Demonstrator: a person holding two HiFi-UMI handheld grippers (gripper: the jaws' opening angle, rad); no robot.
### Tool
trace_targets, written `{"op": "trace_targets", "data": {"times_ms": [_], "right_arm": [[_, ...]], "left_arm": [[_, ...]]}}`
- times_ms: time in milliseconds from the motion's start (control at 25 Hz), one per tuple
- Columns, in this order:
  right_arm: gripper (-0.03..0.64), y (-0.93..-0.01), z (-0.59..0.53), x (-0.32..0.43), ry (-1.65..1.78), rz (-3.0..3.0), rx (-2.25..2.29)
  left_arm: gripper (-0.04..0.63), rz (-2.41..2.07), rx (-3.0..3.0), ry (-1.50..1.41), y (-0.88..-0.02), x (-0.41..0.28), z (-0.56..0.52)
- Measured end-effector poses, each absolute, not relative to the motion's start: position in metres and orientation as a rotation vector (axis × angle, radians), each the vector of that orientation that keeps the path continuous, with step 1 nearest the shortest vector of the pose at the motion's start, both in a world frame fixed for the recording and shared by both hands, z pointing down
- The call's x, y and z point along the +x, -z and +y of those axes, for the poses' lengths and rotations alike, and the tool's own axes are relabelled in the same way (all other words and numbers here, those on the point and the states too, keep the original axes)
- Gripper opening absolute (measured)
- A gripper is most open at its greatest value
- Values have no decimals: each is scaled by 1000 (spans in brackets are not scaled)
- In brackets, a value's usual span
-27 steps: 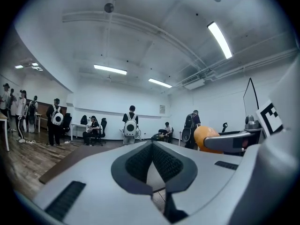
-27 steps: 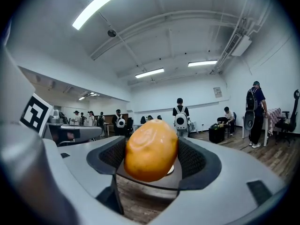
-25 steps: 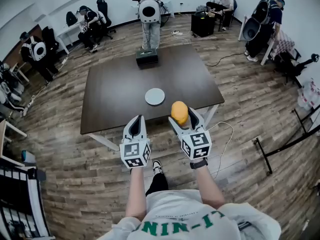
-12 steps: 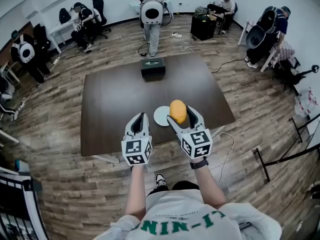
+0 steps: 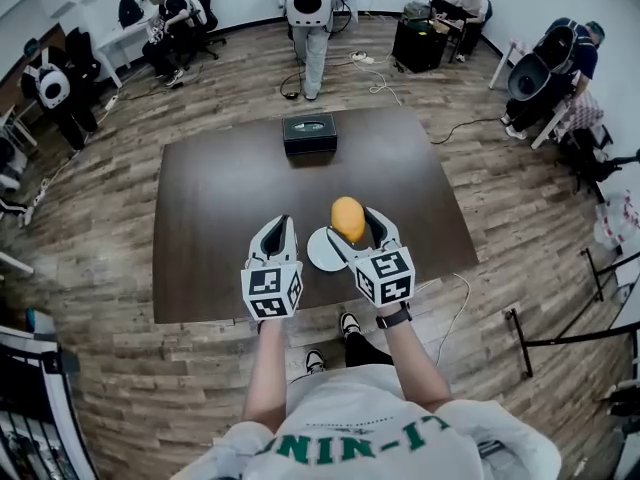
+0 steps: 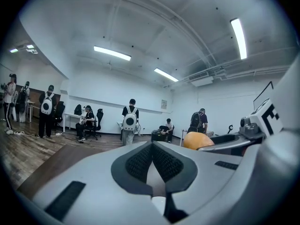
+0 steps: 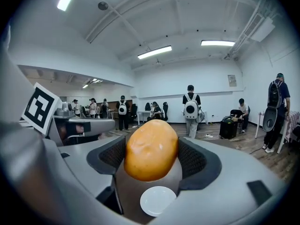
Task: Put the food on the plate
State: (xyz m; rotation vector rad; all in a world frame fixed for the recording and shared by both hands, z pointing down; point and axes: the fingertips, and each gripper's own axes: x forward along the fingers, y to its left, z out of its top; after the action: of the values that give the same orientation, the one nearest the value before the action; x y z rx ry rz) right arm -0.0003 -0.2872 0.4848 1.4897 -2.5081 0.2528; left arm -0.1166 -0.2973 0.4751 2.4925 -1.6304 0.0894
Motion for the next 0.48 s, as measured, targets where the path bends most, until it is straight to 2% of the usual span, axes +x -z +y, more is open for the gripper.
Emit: {"op": "trace_targets", "data": {"times_ms": [480], "right_arm": [[356, -562, -382, 5, -330, -2399, 1236]], "left_arm": [[12, -1698, 2425, -162, -495, -103, -379]]}}
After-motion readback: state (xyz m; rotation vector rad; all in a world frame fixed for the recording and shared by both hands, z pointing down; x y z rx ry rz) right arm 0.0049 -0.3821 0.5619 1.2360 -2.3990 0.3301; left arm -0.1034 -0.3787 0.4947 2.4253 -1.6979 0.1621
